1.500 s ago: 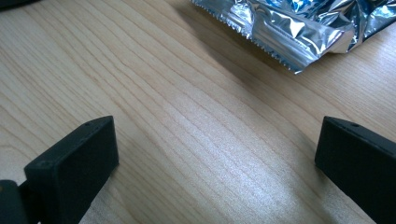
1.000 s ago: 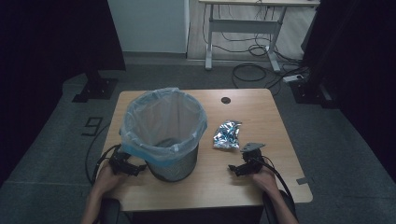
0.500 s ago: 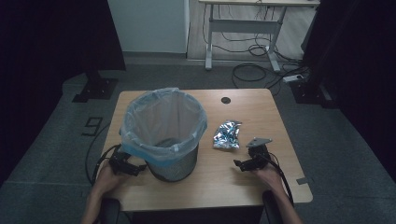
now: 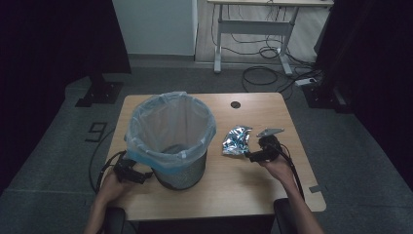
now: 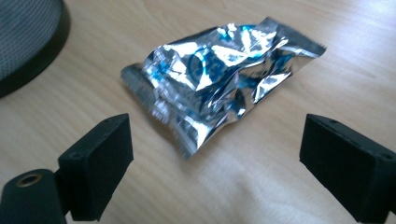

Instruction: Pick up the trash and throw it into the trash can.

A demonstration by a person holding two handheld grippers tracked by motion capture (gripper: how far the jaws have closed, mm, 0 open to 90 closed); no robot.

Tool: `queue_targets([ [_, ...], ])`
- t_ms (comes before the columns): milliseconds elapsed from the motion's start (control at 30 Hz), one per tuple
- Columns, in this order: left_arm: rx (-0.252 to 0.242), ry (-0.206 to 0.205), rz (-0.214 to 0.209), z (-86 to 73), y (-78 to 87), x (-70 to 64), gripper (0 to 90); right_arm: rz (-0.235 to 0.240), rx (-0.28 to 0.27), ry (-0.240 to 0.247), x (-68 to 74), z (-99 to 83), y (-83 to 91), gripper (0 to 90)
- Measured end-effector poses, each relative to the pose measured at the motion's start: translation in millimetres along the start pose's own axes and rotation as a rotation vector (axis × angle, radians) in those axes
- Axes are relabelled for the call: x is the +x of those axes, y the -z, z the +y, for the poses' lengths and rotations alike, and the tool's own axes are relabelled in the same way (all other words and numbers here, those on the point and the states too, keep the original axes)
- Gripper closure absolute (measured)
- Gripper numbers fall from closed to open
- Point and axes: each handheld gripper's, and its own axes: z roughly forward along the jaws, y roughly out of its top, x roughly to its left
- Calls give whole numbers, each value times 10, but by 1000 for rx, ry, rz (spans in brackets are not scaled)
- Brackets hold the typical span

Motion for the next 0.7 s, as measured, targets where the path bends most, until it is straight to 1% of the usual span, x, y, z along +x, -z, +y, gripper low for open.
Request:
queue_targets([
  [67,0,0,1,0,0,0,0,-4,6,-4,-13,30,-9,112],
  [100,1,1,1,1,0,0,0,-12,9,-6,-46,93,-37,126],
  [200,0,4,4,5,-4,2,0,-24,13,-16,-77,138,-70,129],
  [233,-1,6,6,6,-6,2,0,-35,23,-27,-126,189,-124,137],
  [267,-1,6,6,6,-6,2,0,-39,24,-31,-141,204,-144,142],
  [333,-1,7,6,7,-7,2,0,-48,39,-47,-180,240,-210,181],
  [400,-1,7,7,7,-7,2,0,-48,42,-45,-192,249,-235,196],
  [433,-1,7,7,8,-7,2,0,-47,56,-51,-213,266,-312,252],
  [467,-1,7,7,8,-7,2,0,-42,59,-56,-217,270,-339,276],
  [500,-1,7,7,8,-7,2,0,-37,63,-61,-220,273,-375,294],
  [533,-1,7,7,8,-7,2,0,-37,63,-61,-220,273,-375,294],
  [567,-1,7,7,8,-7,2,0,-33,66,-64,-219,273,-420,312],
  [600,-1,7,7,8,-7,2,0,-26,75,-71,-209,266,-493,352],
  [700,-1,7,7,8,-7,2,0,-24,101,-76,-192,240,-589,395],
])
